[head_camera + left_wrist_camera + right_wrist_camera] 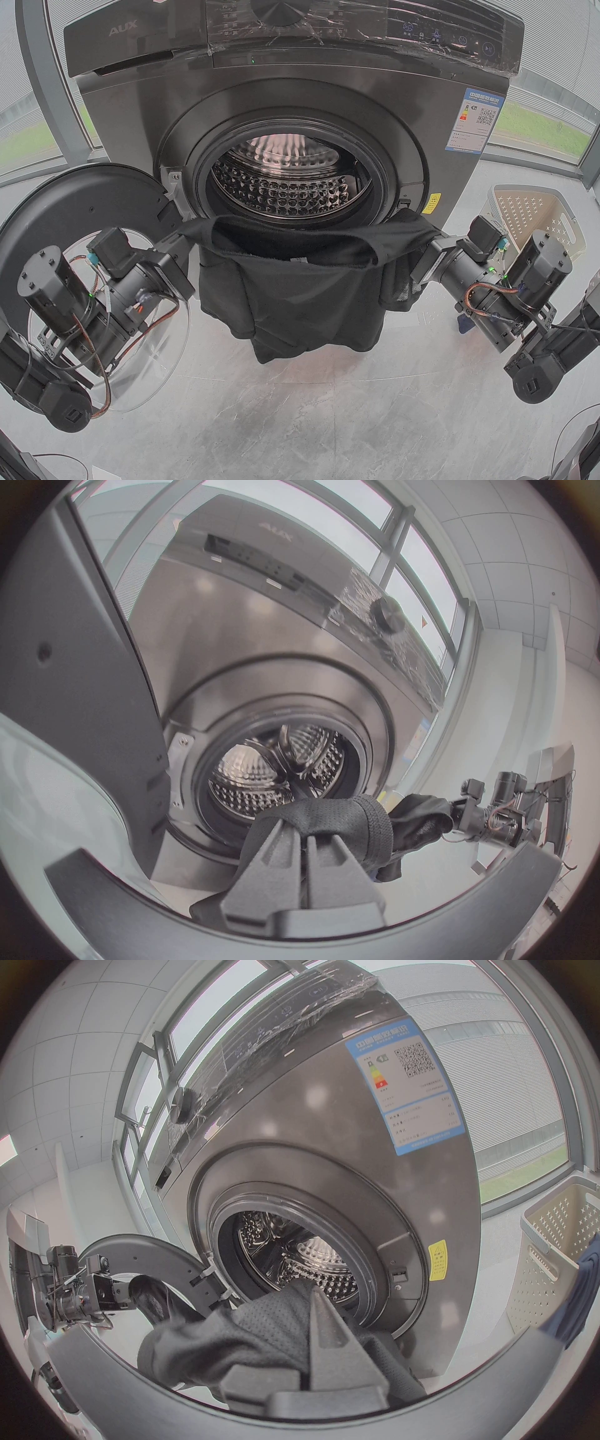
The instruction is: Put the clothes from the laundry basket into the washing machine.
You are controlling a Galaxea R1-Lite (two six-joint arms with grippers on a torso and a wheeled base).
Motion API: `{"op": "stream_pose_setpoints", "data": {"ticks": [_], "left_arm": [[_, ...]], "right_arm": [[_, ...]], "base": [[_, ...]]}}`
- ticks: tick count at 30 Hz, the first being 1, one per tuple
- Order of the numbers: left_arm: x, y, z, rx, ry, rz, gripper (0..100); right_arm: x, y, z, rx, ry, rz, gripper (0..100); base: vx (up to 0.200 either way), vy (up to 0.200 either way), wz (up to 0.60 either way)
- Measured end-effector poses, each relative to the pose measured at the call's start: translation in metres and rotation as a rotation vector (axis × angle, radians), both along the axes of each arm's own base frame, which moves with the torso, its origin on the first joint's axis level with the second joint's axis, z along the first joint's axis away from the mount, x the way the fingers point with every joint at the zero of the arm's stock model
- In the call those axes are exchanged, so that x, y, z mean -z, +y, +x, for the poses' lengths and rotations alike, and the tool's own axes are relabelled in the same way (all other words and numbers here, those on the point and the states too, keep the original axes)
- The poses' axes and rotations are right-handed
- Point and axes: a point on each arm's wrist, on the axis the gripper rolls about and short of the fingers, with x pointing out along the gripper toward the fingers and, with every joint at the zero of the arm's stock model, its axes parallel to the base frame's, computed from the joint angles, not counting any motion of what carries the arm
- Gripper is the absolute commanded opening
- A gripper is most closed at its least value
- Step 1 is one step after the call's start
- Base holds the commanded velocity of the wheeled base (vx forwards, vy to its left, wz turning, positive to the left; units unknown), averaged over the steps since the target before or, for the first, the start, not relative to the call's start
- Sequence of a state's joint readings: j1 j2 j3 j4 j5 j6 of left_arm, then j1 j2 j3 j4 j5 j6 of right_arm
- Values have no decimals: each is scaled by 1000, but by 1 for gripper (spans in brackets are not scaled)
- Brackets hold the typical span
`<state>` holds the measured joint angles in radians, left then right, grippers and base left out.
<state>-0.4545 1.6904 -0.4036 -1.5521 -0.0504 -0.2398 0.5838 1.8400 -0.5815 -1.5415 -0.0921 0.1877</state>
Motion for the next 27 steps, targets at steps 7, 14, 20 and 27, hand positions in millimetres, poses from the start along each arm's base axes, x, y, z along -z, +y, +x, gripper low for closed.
{"op": "stream_pose_setpoints", "data": {"ticks": [7,14,20,27], "left_arm": [[-15,8,-2,-24,-54,-29,0],[-25,11,-2,-37,-91,-47,0],[-34,14,-8,-36,-123,-66,0],[-35,14,-10,-33,-126,-67,0]], "right_arm": [[-9,-3,-4,3,-27,15,0],[-15,-2,-4,3,-49,26,0],[-19,-2,-4,2,-62,34,0],[-19,-2,-5,3,-61,34,0]], "base": [[0,0,0],[0,0,0],[0,0,0],[0,0,0]]}}
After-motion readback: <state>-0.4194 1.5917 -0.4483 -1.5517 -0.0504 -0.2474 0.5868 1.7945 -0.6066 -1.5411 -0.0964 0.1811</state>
